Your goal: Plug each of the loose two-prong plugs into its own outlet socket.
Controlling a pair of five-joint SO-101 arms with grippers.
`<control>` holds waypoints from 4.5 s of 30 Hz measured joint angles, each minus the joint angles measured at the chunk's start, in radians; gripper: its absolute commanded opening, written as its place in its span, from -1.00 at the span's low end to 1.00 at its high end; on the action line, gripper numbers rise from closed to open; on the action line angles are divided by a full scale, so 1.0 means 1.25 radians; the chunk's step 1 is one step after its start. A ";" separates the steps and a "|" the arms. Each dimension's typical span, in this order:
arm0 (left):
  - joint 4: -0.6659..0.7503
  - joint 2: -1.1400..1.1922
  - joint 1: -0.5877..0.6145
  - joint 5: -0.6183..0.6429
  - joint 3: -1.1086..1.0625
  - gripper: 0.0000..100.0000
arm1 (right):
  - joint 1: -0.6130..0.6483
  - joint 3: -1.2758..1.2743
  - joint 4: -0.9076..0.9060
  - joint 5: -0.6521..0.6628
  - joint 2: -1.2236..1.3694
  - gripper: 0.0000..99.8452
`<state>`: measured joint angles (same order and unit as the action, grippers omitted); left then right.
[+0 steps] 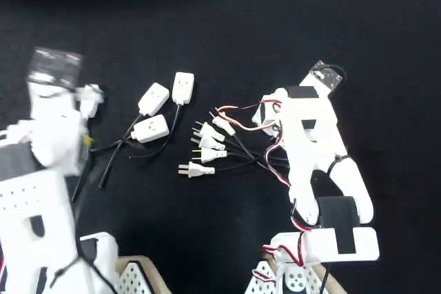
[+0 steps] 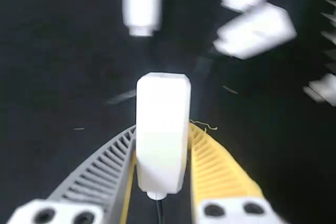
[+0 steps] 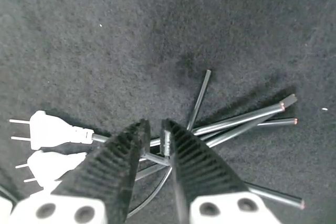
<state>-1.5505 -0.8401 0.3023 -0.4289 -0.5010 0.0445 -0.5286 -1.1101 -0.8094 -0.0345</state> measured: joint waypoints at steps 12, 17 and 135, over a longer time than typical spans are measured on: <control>0.220 -0.032 -0.528 -0.004 -0.457 -0.76 | -0.069 0.000 0.000 0.000 0.000 -0.89; 0.360 -0.032 -0.536 -0.006 -0.571 -0.31 | -0.069 0.000 0.000 0.000 0.000 -0.89; 0.269 -0.766 0.045 -0.104 -0.939 -0.44 | 0.374 0.636 -0.491 0.497 0.447 -0.95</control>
<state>-1.2144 -1.7975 0.3590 -0.5593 -1.6747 0.5125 0.2662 -1.7238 -0.1880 0.5240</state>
